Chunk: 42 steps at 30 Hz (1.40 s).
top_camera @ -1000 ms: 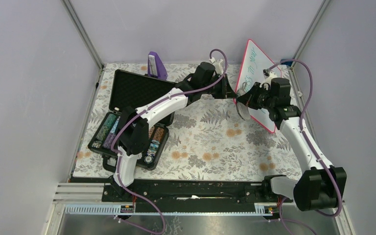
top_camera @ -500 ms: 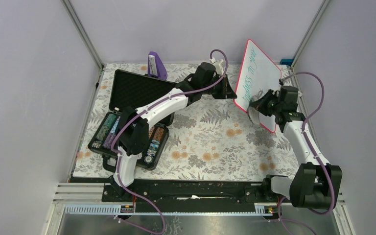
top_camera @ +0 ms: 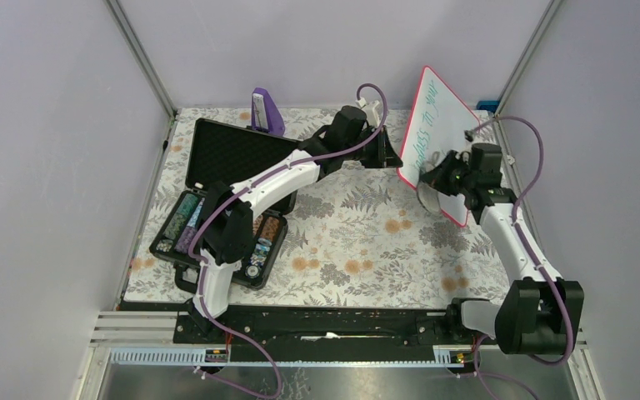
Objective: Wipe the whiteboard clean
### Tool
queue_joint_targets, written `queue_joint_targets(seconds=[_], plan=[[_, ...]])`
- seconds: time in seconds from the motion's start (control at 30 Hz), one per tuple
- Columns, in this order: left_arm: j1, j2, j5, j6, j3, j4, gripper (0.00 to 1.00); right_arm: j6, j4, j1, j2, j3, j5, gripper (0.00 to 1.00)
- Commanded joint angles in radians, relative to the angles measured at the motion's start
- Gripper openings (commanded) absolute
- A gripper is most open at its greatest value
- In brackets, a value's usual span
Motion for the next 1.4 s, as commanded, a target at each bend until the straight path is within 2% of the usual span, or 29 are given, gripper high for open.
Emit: queue_joint_targets(seconds=[0.0, 0.1, 0.23, 0.4, 0.53, 0.6, 0.77, 0.93, 1.1, 1.17, 1.3, 1.37], plan=[[-0.031, -0.018, 0.010, 0.019, 0.043, 0.058, 0.00, 0.051, 0.049, 0.179, 0.006, 0.094, -0.160, 0.00], [-0.035, -0.018, 0.008, 0.020, 0.048, 0.058, 0.00, 0.126, 0.136, 0.205, -0.006, 0.071, -0.206, 0.00], [-0.037, -0.022, 0.006, 0.023, 0.047, 0.058, 0.00, 0.096, 0.082, 0.192, -0.016, 0.052, -0.079, 0.00], [-0.037, -0.030, -0.001, 0.024, 0.042, 0.057, 0.00, 0.084, 0.048, 0.011, 0.013, -0.038, -0.095, 0.00], [-0.037, -0.026, 0.000, 0.024, 0.041, 0.056, 0.00, -0.001, -0.065, -0.027, 0.012, -0.037, 0.057, 0.00], [-0.037, -0.025, 0.000, 0.023, 0.039, 0.056, 0.00, -0.018, -0.075, -0.027, 0.005, -0.036, 0.074, 0.00], [-0.037, -0.019, 0.001, 0.021, 0.043, 0.057, 0.00, -0.030, -0.053, -0.013, 0.021, -0.001, -0.040, 0.00], [-0.037, -0.013, 0.008, 0.014, 0.045, 0.057, 0.00, -0.021, -0.043, 0.111, 0.021, 0.082, -0.103, 0.00], [-0.037, -0.013, 0.007, 0.012, 0.048, 0.058, 0.00, 0.127, 0.118, 0.175, 0.005, 0.094, -0.285, 0.00], [-0.037, -0.013, 0.008, 0.012, 0.046, 0.058, 0.00, 0.144, 0.149, 0.176, -0.001, 0.095, -0.276, 0.00], [-0.037, -0.017, 0.010, 0.010, 0.042, 0.058, 0.00, 0.080, 0.045, 0.165, 0.011, 0.132, -0.158, 0.00], [-0.037, -0.024, 0.011, 0.010, 0.040, 0.058, 0.06, 0.073, 0.030, 0.137, 0.011, 0.122, -0.145, 0.00]])
